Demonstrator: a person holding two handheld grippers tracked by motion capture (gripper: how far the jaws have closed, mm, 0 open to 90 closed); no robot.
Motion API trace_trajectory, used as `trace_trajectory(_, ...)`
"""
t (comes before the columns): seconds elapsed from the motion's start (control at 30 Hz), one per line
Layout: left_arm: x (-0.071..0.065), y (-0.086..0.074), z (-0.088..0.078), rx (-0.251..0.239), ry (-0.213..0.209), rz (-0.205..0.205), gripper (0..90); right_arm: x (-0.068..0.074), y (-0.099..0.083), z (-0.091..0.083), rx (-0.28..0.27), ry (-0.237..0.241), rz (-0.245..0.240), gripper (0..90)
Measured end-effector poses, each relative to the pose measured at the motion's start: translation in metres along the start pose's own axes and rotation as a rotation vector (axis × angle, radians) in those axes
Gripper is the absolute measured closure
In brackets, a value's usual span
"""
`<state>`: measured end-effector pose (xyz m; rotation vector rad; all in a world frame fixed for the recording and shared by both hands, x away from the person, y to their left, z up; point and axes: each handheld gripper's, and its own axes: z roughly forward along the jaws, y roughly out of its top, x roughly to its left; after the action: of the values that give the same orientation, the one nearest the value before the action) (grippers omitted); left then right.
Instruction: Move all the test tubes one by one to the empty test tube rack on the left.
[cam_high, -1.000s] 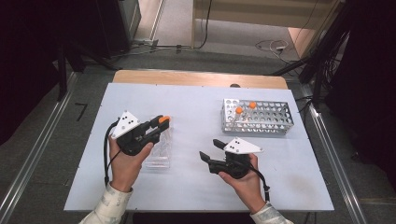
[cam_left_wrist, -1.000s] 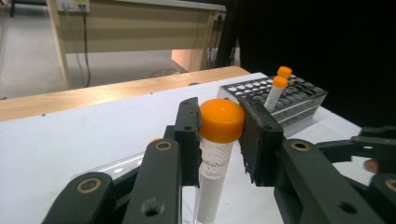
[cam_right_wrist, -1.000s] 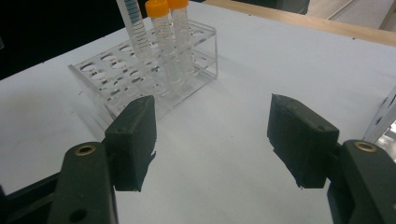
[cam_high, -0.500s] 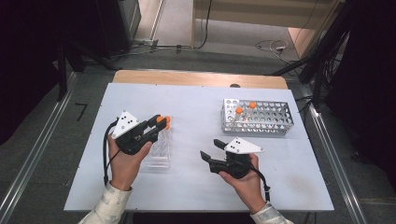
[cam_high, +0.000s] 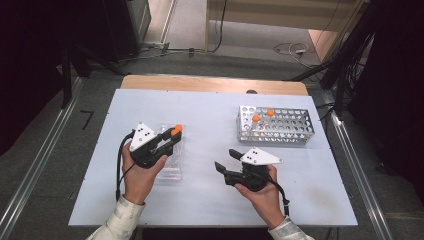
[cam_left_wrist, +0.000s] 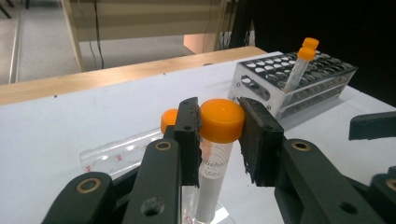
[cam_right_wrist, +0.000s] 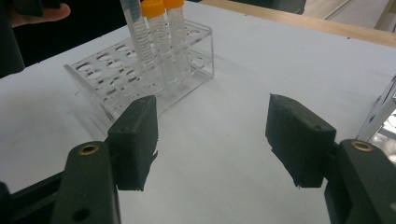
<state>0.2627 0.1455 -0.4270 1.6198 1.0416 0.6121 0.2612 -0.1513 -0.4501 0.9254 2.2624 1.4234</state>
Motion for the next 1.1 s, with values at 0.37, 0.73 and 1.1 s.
trace_trajectory(0.37,-0.0024,-0.0037,0.0015,0.022,0.017,0.002,69.6,0.0006,-0.0006,-0.0003,0.004,-0.001,-0.005,33.1)
trace_trajectory(0.73,-0.0022,-0.0052,0.0008,0.035,0.016,-0.01,64.7,0.0011,-0.0009,0.0,0.005,0.0,-0.004,33.1)
trace_trajectory(1.1,-0.0053,-0.0029,-0.0015,0.017,0.008,-0.027,53.7,-0.0005,-0.0009,-0.0008,0.002,-0.006,-0.003,33.0)
